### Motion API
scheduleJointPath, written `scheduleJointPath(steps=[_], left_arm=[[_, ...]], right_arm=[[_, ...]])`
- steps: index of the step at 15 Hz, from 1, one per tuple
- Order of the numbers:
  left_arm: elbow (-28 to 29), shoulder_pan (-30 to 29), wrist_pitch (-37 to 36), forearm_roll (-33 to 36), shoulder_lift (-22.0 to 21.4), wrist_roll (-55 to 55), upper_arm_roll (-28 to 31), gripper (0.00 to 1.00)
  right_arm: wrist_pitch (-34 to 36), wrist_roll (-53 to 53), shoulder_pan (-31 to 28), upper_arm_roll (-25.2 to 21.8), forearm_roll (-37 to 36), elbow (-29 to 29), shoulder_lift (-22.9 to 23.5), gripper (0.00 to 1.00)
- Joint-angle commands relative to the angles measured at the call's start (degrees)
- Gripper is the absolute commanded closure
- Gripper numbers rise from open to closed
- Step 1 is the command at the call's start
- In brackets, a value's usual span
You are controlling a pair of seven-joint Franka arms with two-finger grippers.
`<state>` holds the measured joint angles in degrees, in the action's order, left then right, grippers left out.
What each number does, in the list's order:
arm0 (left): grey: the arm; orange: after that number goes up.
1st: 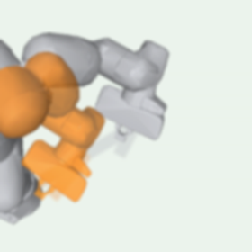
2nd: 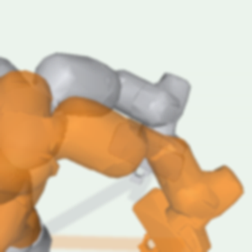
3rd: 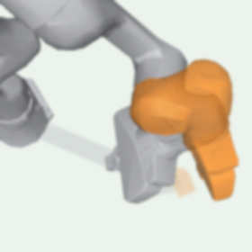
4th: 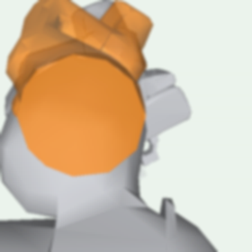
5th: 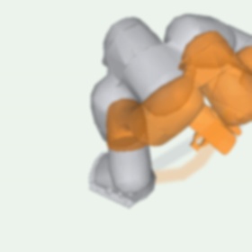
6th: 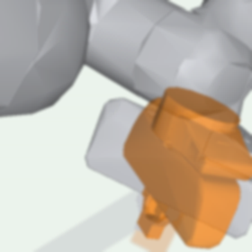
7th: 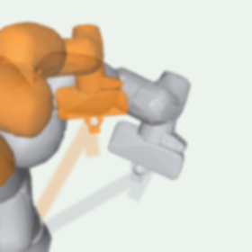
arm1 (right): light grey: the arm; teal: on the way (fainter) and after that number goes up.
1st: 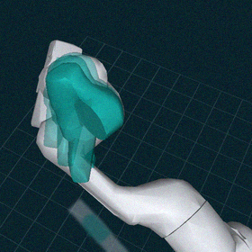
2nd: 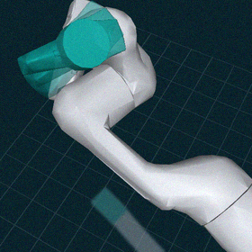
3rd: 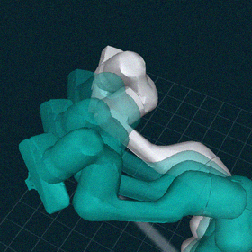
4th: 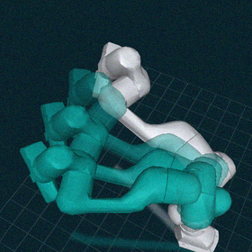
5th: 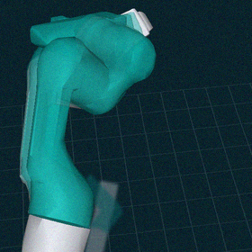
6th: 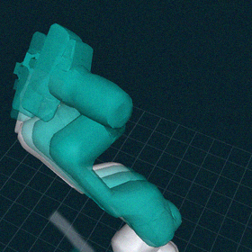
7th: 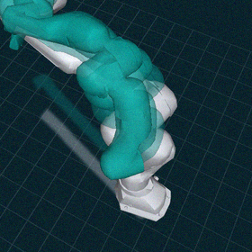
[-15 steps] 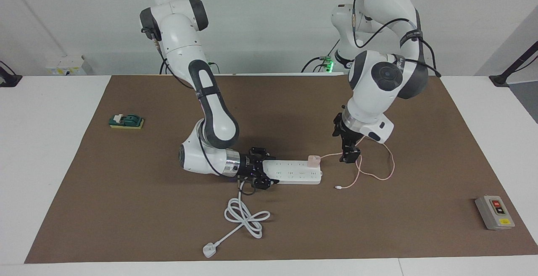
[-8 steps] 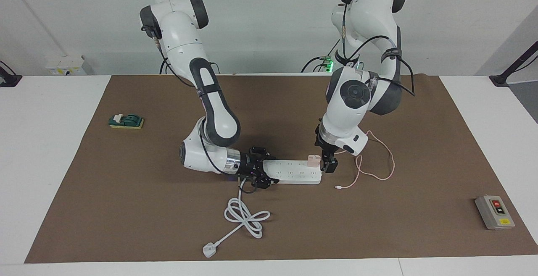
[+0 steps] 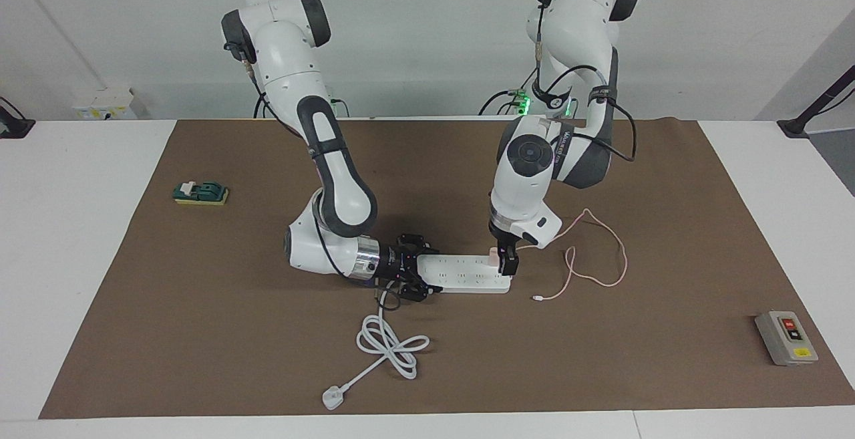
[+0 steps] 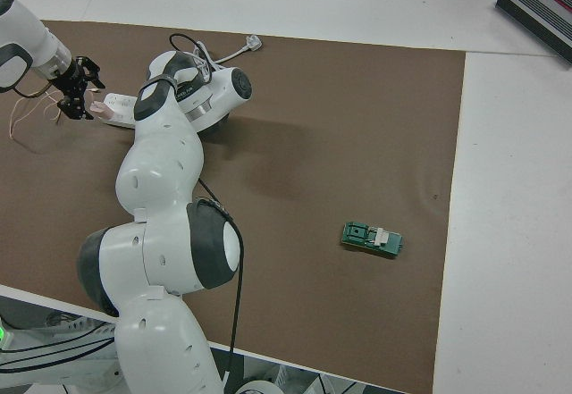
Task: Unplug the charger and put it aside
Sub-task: 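Reach the left gripper to the pink charger plugged into the strip, then grasp the pink charger with the left gripper and pull it out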
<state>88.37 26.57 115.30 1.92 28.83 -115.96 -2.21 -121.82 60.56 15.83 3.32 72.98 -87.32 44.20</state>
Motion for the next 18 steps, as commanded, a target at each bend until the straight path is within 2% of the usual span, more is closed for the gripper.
scheduleJointPath(steps=[1, 4, 6, 10, 13, 14, 15, 17, 18], left_arm=[[3.4, 0.9, 2.1, 1.7, -2.3, -0.2, 0.7, 0.0], [4.2, 0.7, 3.1, 1.7, -2.4, 1.0, 0.7, 0.03], [5.0, 0.5, 4.1, 1.7, -2.5, 2.5, 0.7, 0.08], [5.4, 0.4, 5.1, 1.6, -2.5, 3.8, 0.6, 0.1], [5.9, 0.3, 5.7, 1.7, -2.7, 4.3, 0.6, 0.21], [6.5, 0.3, 6.0, 1.6, -2.9, 4.9, 0.6, 0.27], [7.1, 0.3, 6.5, 1.6, -3.0, 5.3, 0.6, 0.39], [7.8, 0.3, 6.6, 1.7, -3.4, 5.7, 0.6, 0.69], [7.9, 0.3, 6.5, 1.7, -3.5, 6.3, 0.6, 0.88]], right_arm=[[-3.9, -0.4, 0.2, -0.1, -0.8, 0.7, 3.4, 1.0], [-3.9, -0.4, 0.3, -0.1, -1.0, 0.8, 3.4, 1.0], [-3.9, -0.4, 0.4, -0.1, -1.0, 0.8, 3.4, 1.0], [-4.0, -0.4, 0.4, -0.1, -1.6, 0.8, 3.4, 1.0], [-4.0, -0.4, 0.4, -0.1, -1.7, 0.8, 3.4, 1.0], [-4.0, -0.4, 0.4, -0.1, -1.7, 0.8, 3.4, 1.0], [-4.0, -0.4, 0.4, -0.1, -1.7, 0.8, 3.4, 1.0], [-4.1, -0.4, 0.4, -0.1, -1.6, 0.8, 3.4, 1.0], [-4.0, -0.4, 0.4, -0.1, -1.7, 0.8, 3.4, 1.0]])
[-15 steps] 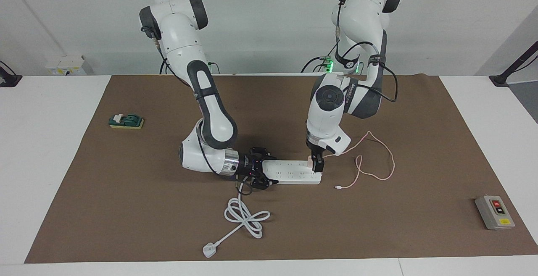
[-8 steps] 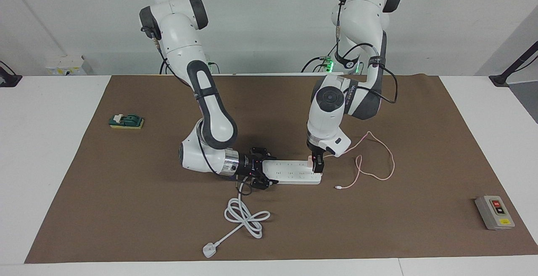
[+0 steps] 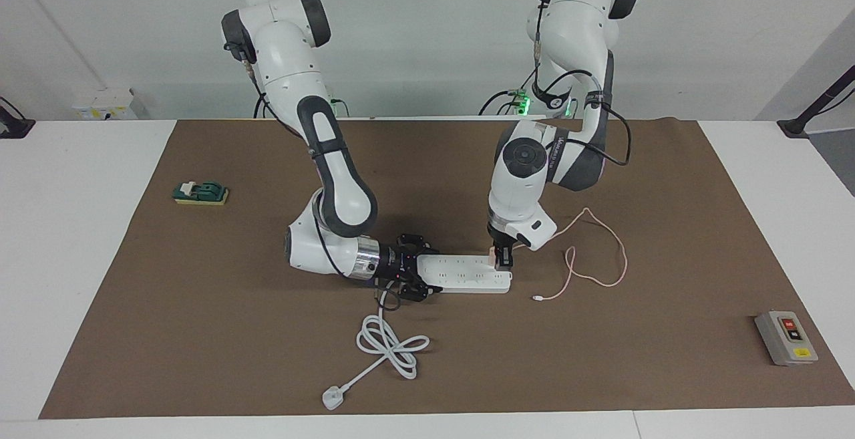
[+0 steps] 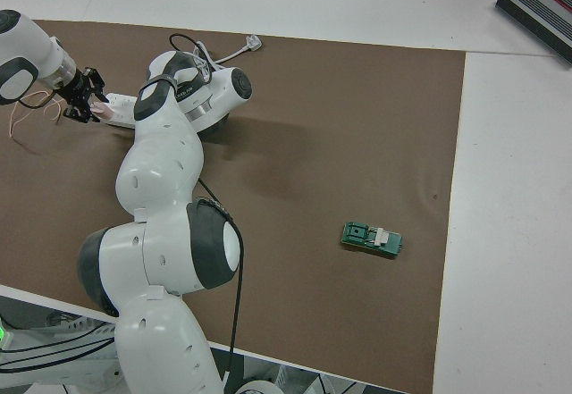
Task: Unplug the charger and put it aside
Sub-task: 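Grasp the pink charger with the left gripper and pull it out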
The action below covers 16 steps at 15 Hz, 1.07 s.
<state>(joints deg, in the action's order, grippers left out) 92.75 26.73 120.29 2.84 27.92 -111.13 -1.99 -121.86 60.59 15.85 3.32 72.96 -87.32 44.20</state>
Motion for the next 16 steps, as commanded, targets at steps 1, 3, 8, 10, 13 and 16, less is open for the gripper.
scheduleJointPath(steps=[1, 3, 8, 10, 13, 16], left_arm=[[3.5, 0.2, 1.3, 0.8, -2.7, 2.0, 0.4, 1.0], [3.6, 0.2, 1.2, 0.7, -2.7, 3.5, 0.3, 1.0], [3.1, 0.0, -0.8, 0.5, -2.8, 3.4, 0.4, 1.0], [1.4, -0.1, -4.3, 0.2, -2.7, 3.5, 0.4, 1.0], [1.1, 0.0, -6.1, 0.2, -3.5, 3.5, 0.4, 1.0], [1.1, 0.1, -8.0, 0.2, -5.1, 4.5, 0.4, 1.0]], right_arm=[[-4.0, -0.5, 0.4, -0.1, -1.7, 0.8, 3.4, 1.0], [-4.1, -0.5, 0.4, -0.1, -1.8, 0.8, 3.4, 1.0], [-4.1, -0.5, 0.4, -0.1, -1.9, 0.8, 3.4, 1.0], [-4.1, -0.5, 0.4, -0.1, -1.9, 0.8, 3.4, 1.0], [-4.1, -0.5, 0.4, -0.1, -2.1, 0.8, 3.4, 1.0], [-4.1, -0.5, 0.4, -0.1, -2.1, 0.8, 3.4, 1.0]])
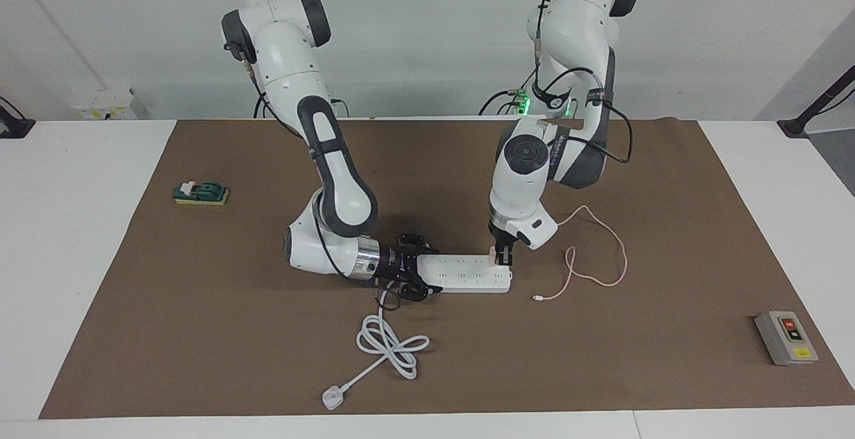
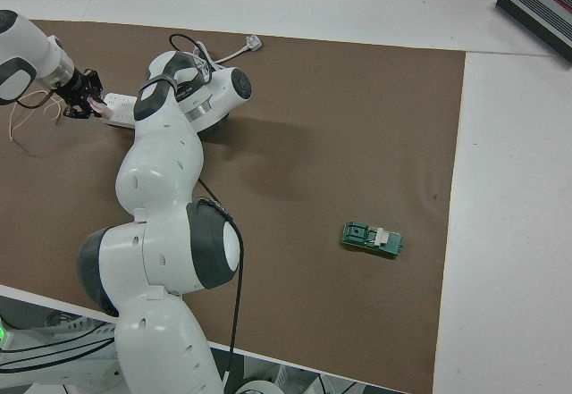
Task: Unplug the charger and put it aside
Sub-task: 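Grasp the pink charger with the left gripper and pull it out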
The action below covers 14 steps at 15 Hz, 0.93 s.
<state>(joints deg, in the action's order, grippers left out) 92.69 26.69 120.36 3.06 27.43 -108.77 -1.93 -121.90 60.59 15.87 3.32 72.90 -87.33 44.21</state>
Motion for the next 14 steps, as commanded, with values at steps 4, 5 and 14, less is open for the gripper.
scheduleJointPath(steps=[4, 5, 14], left_arm=[[1.5, 0.1, -11.1, -0.1, -8.3, 5.3, 0.4, 1.0], [1.4, -0.1, -12.7, -0.1, -9.2, 7.6, 0.4, 1.0], [9.7, -5.6, -14.8, -0.1, -16.6, 50.7, 0.6, 1.0]], right_arm=[[-4.1, -0.5, 0.4, -0.1, -2.1, 0.8, 3.4, 1.0], [-4.1, -0.5, 0.4, -0.1, -2.1, 0.8, 3.4, 1.0], [-4.2, -0.1, 0.5, -0.1, -2.4, 0.8, 3.3, 0.8]])
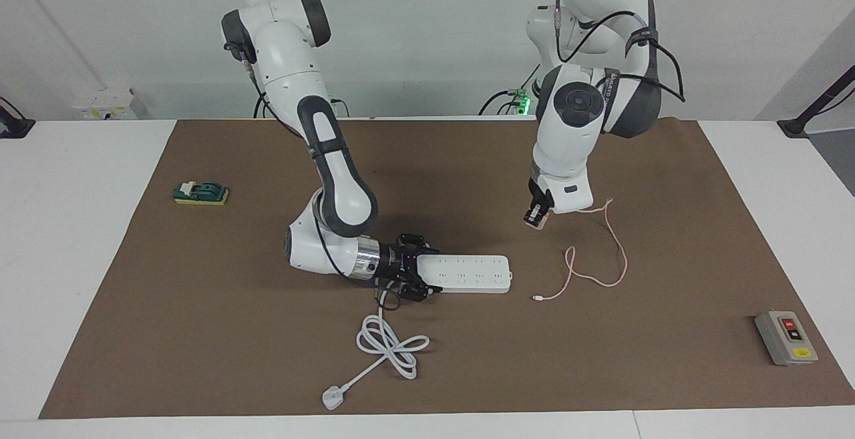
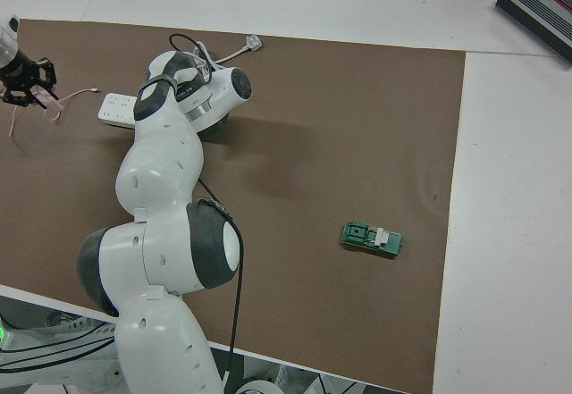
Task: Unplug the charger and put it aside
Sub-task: 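Carry the charger toward the robot while the right gripper releases the strip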
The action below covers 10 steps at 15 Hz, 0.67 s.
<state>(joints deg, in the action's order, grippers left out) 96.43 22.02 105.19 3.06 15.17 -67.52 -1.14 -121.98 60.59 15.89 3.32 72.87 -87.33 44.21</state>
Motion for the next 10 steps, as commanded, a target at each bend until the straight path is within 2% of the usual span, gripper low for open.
scheduleJointPath(steps=[1, 2, 4, 6, 10], left_arm=[[6.5, -2.0, 0.3, -0.2, -4.6, 14.9, -0.2, 1.0], [6.9, -3.1, 0.5, -0.2, -4.8, 20.1, -0.3, 1.0], [7.4, -5.4, 3.1, -0.2, -4.8, 28.8, -0.4, 1.0], [10.6, -5.9, 7.8, -1.2, -5.6, 35.3, -0.4, 1.0], [24.6, -3.1, 20.5, -1.6, -11.2, 40.1, -0.5, 1.0]], right_arm=[[-4.2, 0.2, 0.5, -0.1, -2.4, 0.8, 3.2, 0.27], [-4.3, 0.6, 0.5, -0.1, -2.4, 0.8, 2.8, 0.0], [-3.6, 1.2, 0.3, -0.2, -2.6, 0.8, 2.0, 0.0], [-3.5, 2.1, 0.1, -0.2, -3.7, 0.8, 1.3, 0.0], [-1.7, 5.1, -0.2, -0.2, -5.0, 0.8, -0.6, 0.0]])
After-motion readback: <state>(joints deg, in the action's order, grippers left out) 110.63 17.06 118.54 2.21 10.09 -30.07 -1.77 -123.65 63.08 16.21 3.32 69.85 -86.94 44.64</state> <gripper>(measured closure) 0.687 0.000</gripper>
